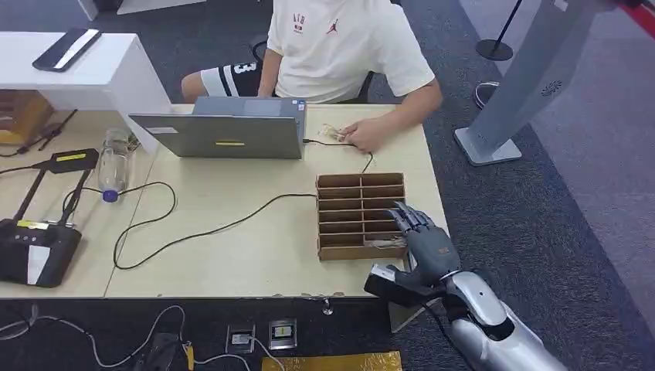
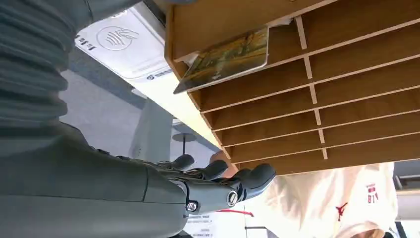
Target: Pass the card to the sensor for recognition and then transmit it.
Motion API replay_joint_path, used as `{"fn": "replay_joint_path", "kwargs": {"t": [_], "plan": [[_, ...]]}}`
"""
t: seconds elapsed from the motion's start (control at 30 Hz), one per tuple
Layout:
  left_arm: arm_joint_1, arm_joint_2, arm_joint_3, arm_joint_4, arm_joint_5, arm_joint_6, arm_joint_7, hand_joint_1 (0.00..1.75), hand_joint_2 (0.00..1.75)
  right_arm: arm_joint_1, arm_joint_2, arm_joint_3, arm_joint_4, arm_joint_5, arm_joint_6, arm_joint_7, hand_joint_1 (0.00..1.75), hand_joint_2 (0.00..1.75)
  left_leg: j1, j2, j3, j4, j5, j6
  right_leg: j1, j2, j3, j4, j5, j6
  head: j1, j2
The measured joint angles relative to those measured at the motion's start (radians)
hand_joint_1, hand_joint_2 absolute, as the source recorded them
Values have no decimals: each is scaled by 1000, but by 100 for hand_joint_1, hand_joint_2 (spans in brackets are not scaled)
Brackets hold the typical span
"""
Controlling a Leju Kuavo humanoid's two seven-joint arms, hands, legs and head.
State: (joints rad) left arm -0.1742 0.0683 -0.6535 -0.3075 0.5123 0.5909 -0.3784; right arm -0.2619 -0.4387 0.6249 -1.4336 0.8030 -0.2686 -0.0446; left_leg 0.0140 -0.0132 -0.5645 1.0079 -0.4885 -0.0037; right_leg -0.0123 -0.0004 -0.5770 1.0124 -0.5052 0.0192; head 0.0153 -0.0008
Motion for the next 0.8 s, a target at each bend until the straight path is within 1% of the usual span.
{"fn": "replay_joint_path", "kwargs": {"t": [0.57, 0.6, 0.63, 0.73, 0.8], "plan": [[0, 0, 0, 0, -2, 0, 2, 0, 0, -4, 12, -1, 53, -2, 0, -1, 0, 175, 0, 0, 0, 0, 0, 0, 0, 0, 0, 0, 0, 0, 0, 0], [0, 0, 0, 0, -2, -1, 2, 0, 0, -3, 13, -1, 54, 4, -2, 9, 21, 175, 0, 0, 0, 0, 0, 0, 0, 0, 0, 0, 0, 0, 0, 0], [0, 0, 0, 0, 0, -1, 2, 0, 0, -1, 16, -1, 55, 10, -2, 18, 175, 175, 0, 0, 0, 0, 0, 0, 0, 0, 0, 0, 0, 0, 0, 0], [0, 0, 0, 0, 1, -1, 2, 0, 0, 3, 22, 0, 55, 11, 4, 27, 175, 175, 0, 0, 0, 0, 0, 0, 0, 0, 0, 0, 0, 0, 0, 0], [0, 0, 0, 0, 2, -1, 3, 0, 0, 2, 23, -2, 55, -14, 19, 17, 175, 175, 0, 0, 0, 0, 0, 0, 0, 0, 0, 0, 0, 0, 0, 0]]}}
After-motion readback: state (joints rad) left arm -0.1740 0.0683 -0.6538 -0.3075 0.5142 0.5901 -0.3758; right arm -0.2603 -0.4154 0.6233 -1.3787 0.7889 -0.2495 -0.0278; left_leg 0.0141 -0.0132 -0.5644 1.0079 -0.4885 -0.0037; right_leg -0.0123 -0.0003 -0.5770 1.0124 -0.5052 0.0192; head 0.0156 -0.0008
